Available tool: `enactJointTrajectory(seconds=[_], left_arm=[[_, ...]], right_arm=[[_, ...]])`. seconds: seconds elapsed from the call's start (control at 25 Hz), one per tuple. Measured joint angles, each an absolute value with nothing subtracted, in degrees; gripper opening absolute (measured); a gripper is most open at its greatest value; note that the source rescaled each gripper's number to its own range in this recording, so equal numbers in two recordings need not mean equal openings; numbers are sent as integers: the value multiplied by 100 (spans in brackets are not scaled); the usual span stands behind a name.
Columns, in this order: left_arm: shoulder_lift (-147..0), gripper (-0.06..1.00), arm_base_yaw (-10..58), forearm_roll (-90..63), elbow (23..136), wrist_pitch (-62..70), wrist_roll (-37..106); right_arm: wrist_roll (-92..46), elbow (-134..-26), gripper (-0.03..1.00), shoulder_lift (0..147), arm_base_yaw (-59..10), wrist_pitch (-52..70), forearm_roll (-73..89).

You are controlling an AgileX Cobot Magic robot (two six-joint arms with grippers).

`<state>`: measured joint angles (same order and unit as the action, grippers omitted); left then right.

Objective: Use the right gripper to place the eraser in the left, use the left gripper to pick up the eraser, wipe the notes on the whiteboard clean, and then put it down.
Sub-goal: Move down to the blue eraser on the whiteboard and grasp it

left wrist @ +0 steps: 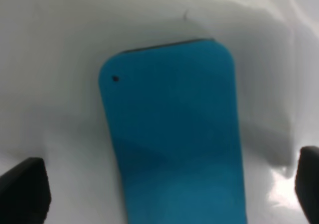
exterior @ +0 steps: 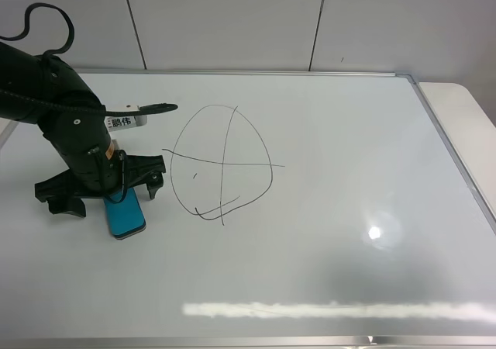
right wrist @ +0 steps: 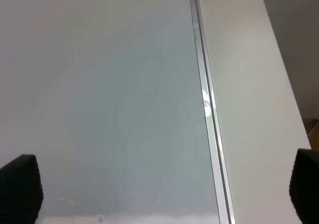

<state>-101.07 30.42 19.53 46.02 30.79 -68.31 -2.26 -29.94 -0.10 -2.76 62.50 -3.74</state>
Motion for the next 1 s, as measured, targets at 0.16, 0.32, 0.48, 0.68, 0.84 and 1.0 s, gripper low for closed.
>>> enactJointTrajectory(seconds=[0.16,0.32,0.48,0.68,0.84,1.0], left_arm=[[-10107,100,3042,1955,4602,3079,-6831],[-10107,100,3042,1979,4602,3079,-6826],[-10107,82,3042,1997,4602,3079,-6807],[-10107,0,3042,2026,4602,3074,-6742],[-10107,1,3042,2048,4602,3062,-6706],[-10107,1,3042,2052,4602,3058,-6636]], right_arm=[[-226,-2994,100,-10,-276,6250,-374],[-226,-2994,100,-10,-276,6250,-374],[-226,-2994,100,-10,-276,6250,-374],[-226,-2994,100,-10,-276,6250,-374],[-226,-2994,100,-10,-276,6250,-374],[-226,-2994,100,-10,-276,6250,-374]])
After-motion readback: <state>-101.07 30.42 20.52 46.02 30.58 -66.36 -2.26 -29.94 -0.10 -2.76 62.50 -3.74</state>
